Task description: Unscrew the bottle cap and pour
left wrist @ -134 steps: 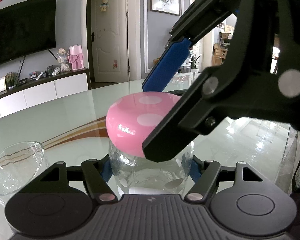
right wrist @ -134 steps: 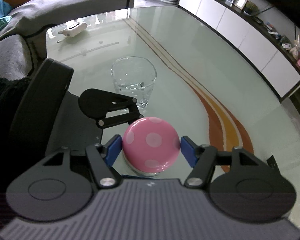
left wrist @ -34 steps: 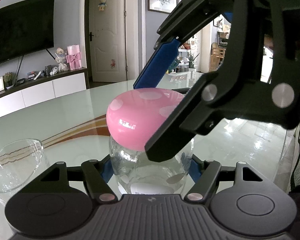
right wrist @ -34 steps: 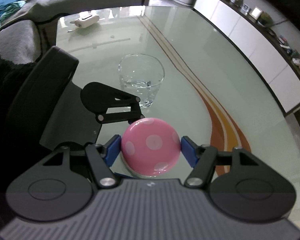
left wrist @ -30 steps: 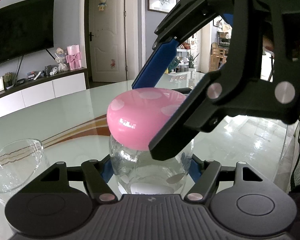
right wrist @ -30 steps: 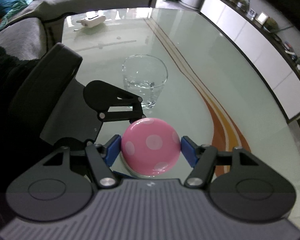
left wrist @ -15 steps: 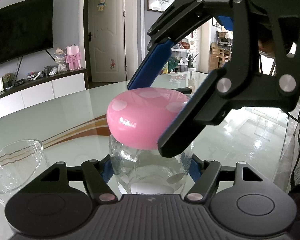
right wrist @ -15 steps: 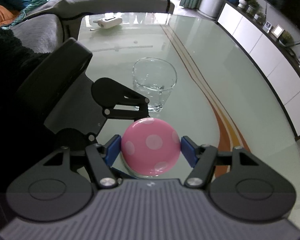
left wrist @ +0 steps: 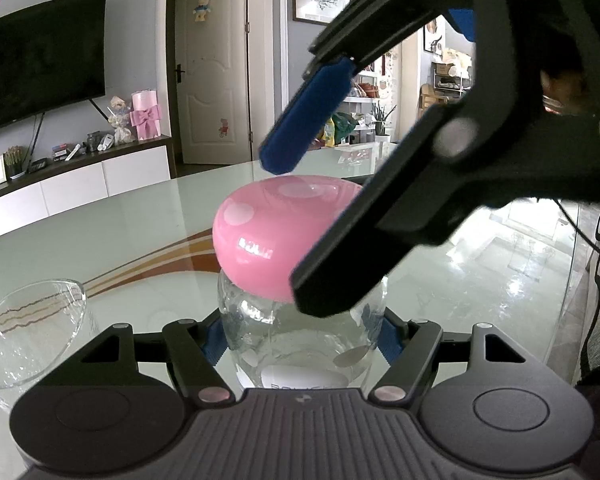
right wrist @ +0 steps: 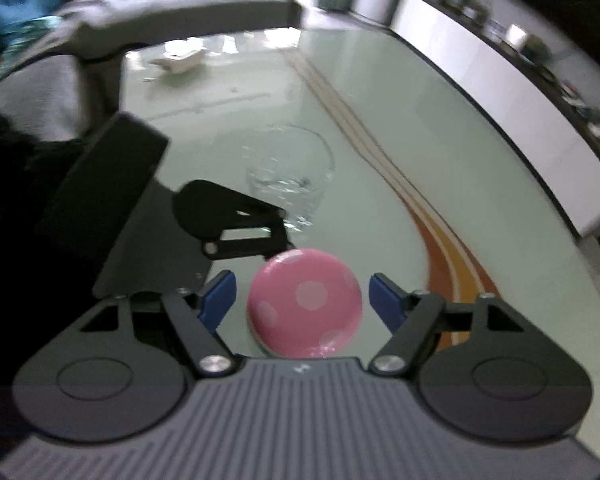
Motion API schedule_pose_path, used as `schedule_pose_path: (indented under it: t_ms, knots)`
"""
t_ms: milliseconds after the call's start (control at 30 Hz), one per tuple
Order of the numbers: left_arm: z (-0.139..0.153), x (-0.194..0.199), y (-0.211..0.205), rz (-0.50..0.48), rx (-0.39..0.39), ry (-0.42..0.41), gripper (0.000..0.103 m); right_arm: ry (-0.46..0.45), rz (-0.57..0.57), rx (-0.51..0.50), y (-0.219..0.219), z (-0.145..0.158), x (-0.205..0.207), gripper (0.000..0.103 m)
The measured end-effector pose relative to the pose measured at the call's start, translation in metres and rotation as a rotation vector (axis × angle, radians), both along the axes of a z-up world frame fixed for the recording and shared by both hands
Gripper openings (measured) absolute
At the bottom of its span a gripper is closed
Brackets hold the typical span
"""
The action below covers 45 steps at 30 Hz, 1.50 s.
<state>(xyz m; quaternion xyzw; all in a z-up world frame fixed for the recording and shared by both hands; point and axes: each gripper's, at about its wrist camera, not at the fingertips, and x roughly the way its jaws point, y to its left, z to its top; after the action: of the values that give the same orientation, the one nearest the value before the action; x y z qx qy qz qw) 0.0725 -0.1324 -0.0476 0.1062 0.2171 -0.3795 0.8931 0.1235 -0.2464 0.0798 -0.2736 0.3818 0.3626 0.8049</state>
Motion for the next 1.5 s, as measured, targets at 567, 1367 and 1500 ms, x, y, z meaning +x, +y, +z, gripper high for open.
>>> schedule_pose_path:
  t_ms: [567, 1367, 1500]
  knots:
    - [-0.001, -0.010, -0.003, -0.004, 0.003, -0.001, 0.074, -0.004, -0.140, 0.000, 0.005, -0.007, -0.001, 0.065]
    - [0.000, -0.008, -0.003, -0.006, 0.006, 0.001, 0.074, 0.002, 0.197, 0.005, -0.011, -0.002, 0.008, 0.065]
    - [0.000, -0.009, -0.001, -0.007, 0.006, 0.001, 0.074, 0.002, 0.238, -0.007, -0.011, -0.002, 0.008, 0.065]
